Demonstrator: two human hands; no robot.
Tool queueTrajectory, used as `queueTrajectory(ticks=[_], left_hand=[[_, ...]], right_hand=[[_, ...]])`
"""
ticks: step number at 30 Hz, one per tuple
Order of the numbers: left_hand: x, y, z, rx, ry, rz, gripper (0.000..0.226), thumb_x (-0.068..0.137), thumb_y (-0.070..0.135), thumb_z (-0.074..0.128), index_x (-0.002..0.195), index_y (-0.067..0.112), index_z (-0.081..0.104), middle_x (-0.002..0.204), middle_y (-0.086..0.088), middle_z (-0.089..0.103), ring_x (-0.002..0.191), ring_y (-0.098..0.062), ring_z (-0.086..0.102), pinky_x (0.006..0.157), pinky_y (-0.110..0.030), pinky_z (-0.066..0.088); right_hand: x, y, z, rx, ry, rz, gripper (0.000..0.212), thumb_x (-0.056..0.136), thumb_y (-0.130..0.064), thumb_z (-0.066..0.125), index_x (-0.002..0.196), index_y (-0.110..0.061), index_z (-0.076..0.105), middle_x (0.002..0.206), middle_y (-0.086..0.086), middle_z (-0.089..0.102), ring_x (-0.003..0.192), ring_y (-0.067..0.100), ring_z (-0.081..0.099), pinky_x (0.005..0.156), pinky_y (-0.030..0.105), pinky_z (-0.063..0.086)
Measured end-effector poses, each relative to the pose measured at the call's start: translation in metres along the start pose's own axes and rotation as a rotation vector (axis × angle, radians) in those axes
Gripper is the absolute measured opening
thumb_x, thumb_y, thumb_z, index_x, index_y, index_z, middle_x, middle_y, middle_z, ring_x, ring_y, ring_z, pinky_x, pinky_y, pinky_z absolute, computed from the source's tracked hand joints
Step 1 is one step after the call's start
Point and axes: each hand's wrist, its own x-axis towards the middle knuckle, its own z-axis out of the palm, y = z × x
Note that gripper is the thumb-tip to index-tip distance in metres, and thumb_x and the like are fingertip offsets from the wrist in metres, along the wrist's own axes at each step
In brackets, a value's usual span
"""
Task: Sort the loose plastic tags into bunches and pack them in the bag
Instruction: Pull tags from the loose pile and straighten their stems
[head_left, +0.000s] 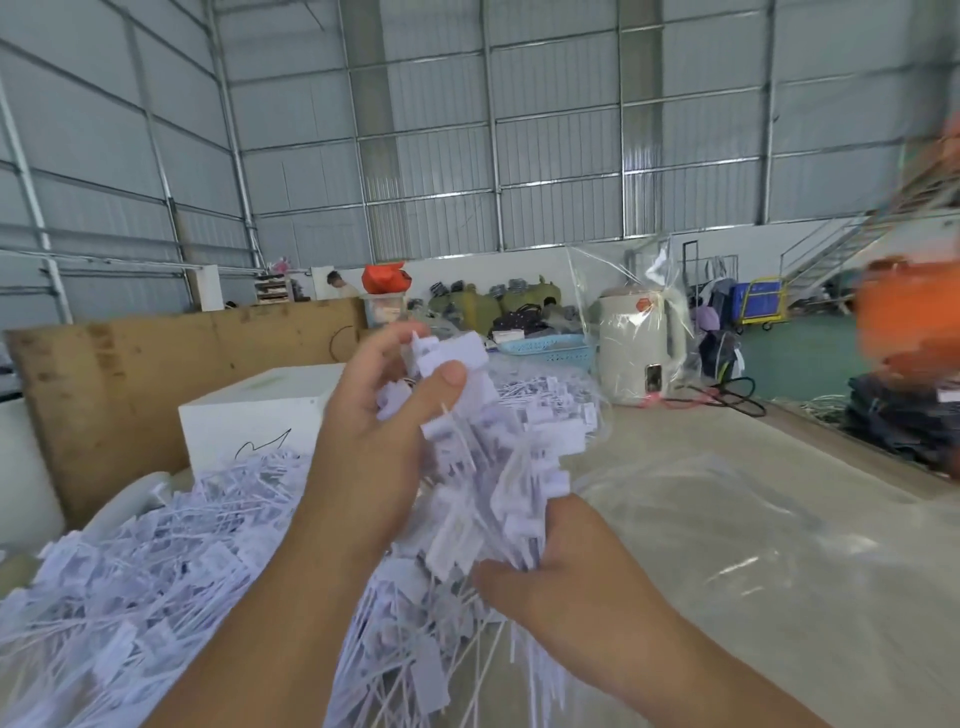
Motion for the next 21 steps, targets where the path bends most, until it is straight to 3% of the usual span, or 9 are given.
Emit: queueTrajectory(ticks=[2,5,8,10,12,14,17,19,21], left_hand=[[-0.013,-0.005,0.004,0.012,-0.077,-0.006,0.027,0.068,0.058,0.068,0.094,0.056,0.061,0.099,0.032,0.062,0.083,0.005,0.065,0.049,-0.014,0.048],[-0.024,-0.011,0.009,0.027,-0.088,-0.029,0.035,0.066,0.069,0.059,0.097,0.053,0.058,0.100,0.023,0.064,0.088,-0.005,0.067,0.060,-0.023,0.049],[-0.007,-0.019,0.001,-0.058,-0.090,-0.119,0.014,0.098,0.027,0.044,0.109,0.020,0.048,0.094,-0.006,0.056,0.087,-0.025,0.064,0.050,-0.010,0.040],[-0.008,-0.026,-0.005,0.012,-0.141,-0.078,0.011,0.099,0.010,0.041,0.105,0.015,0.049,0.105,-0.005,0.051,0.068,-0.009,0.060,0.046,-0.005,0.039],[-0.017,-0.017,0.005,0.081,-0.200,0.010,0.015,0.093,0.034,0.054,0.107,0.039,0.057,0.109,0.015,0.064,0.078,0.005,0.066,0.058,-0.007,0.049],[-0.032,-0.015,0.009,0.078,-0.267,0.073,0.028,0.084,0.051,0.059,0.112,0.056,0.055,0.114,0.026,0.063,0.101,0.003,0.065,0.071,-0.016,0.055],[-0.023,-0.023,0.010,0.033,-0.190,-0.045,0.030,0.096,0.038,0.054,0.125,0.047,0.053,0.129,0.019,0.057,0.128,-0.009,0.053,0.100,-0.037,0.048],[-0.018,-0.021,0.005,0.014,-0.127,-0.099,0.037,0.091,0.060,0.049,0.126,0.047,0.053,0.131,0.023,0.056,0.132,-0.010,0.048,0.107,-0.037,0.040],[-0.017,-0.011,0.002,0.012,-0.063,-0.035,0.069,0.059,0.087,0.054,0.120,0.055,0.051,0.128,0.034,0.052,0.129,-0.002,0.048,0.103,-0.028,0.039]], right_hand=[[-0.002,0.002,0.007,0.077,-0.021,0.012,0.038,0.076,-0.012,0.066,0.111,-0.026,0.068,0.101,-0.005,0.074,0.097,0.011,0.069,0.092,0.038,0.054],[-0.003,0.011,0.011,0.161,0.001,0.035,0.042,0.073,-0.014,0.071,0.111,-0.030,0.068,0.102,-0.005,0.074,0.098,0.012,0.070,0.093,0.038,0.053],[-0.004,0.013,0.009,0.174,0.030,0.017,0.038,0.076,-0.010,0.071,0.100,-0.038,0.070,0.093,-0.006,0.076,0.091,0.012,0.071,0.082,0.030,0.057],[-0.004,0.010,0.007,0.179,0.043,-0.012,0.040,0.078,-0.007,0.070,0.096,-0.042,0.071,0.093,-0.004,0.076,0.091,0.016,0.072,0.085,0.038,0.057],[-0.005,0.005,0.005,0.179,0.028,-0.051,0.040,0.079,-0.009,0.070,0.096,-0.046,0.070,0.095,-0.006,0.075,0.093,0.013,0.071,0.088,0.042,0.056],[-0.003,0.002,0.002,0.137,0.015,-0.053,0.033,0.080,-0.008,0.070,0.103,-0.032,0.071,0.097,-0.002,0.075,0.095,0.016,0.070,0.091,0.046,0.054],[-0.001,0.002,-0.001,0.109,0.030,-0.026,0.025,0.082,-0.006,0.068,0.103,-0.020,0.072,0.095,0.002,0.075,0.093,0.021,0.070,0.089,0.049,0.054],[-0.002,0.002,-0.003,0.126,0.040,-0.014,0.029,0.084,-0.007,0.068,0.100,-0.030,0.073,0.095,-0.005,0.075,0.091,0.014,0.071,0.088,0.041,0.056],[-0.002,0.004,-0.003,0.128,0.041,0.006,0.039,0.087,-0.007,0.067,0.095,-0.045,0.070,0.092,-0.009,0.075,0.087,0.008,0.070,0.083,0.035,0.056]])
